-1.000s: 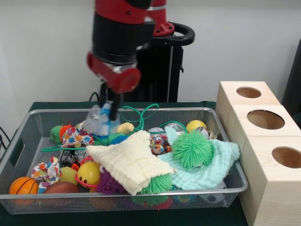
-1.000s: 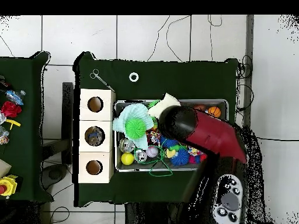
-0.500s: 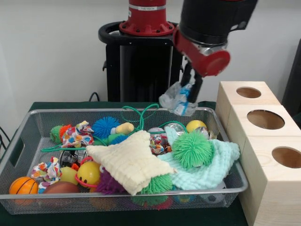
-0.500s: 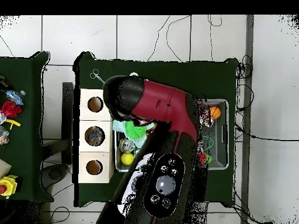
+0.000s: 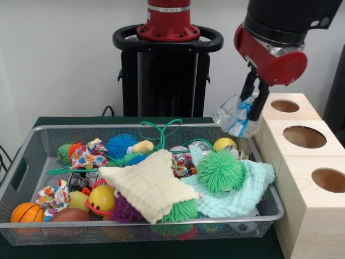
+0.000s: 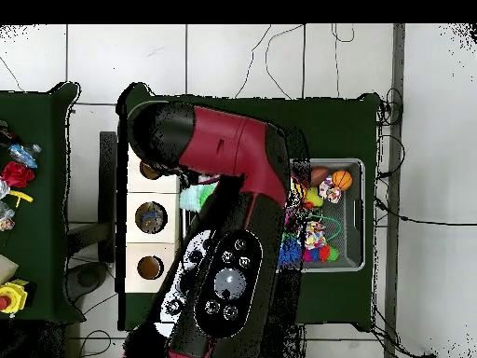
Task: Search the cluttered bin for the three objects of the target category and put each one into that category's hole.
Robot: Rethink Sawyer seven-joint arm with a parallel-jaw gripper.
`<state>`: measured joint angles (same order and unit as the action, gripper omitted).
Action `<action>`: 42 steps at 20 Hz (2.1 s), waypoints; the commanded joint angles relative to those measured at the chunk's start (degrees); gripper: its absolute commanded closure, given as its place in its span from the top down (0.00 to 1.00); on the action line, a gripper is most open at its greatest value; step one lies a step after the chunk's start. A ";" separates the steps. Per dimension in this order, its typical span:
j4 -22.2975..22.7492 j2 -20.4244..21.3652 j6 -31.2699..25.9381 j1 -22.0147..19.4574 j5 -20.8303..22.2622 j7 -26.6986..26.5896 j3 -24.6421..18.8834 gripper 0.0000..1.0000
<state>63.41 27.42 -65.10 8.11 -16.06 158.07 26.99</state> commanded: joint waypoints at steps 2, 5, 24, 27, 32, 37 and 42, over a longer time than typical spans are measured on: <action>-3.97 -5.73 -6.97 1.21 -4.07 22.38 -1.04 0.00; -7.55 -6.93 -10.56 2.17 -6.22 25.68 -0.86 0.00; 8.90 2.01 -0.79 11.24 -9.62 24.74 -0.54 0.00; 12.43 2.34 3.68 11.70 -9.09 23.16 -0.81 0.00; 17.74 3.56 9.00 12.20 -7.55 20.02 -0.94 0.00; 22.80 4.33 15.70 11.97 -5.43 16.05 -1.60 0.00; 27.96 5.40 23.04 10.63 -3.53 11.83 -3.27 0.00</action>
<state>77.35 32.80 -47.57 21.21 -23.02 170.57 27.78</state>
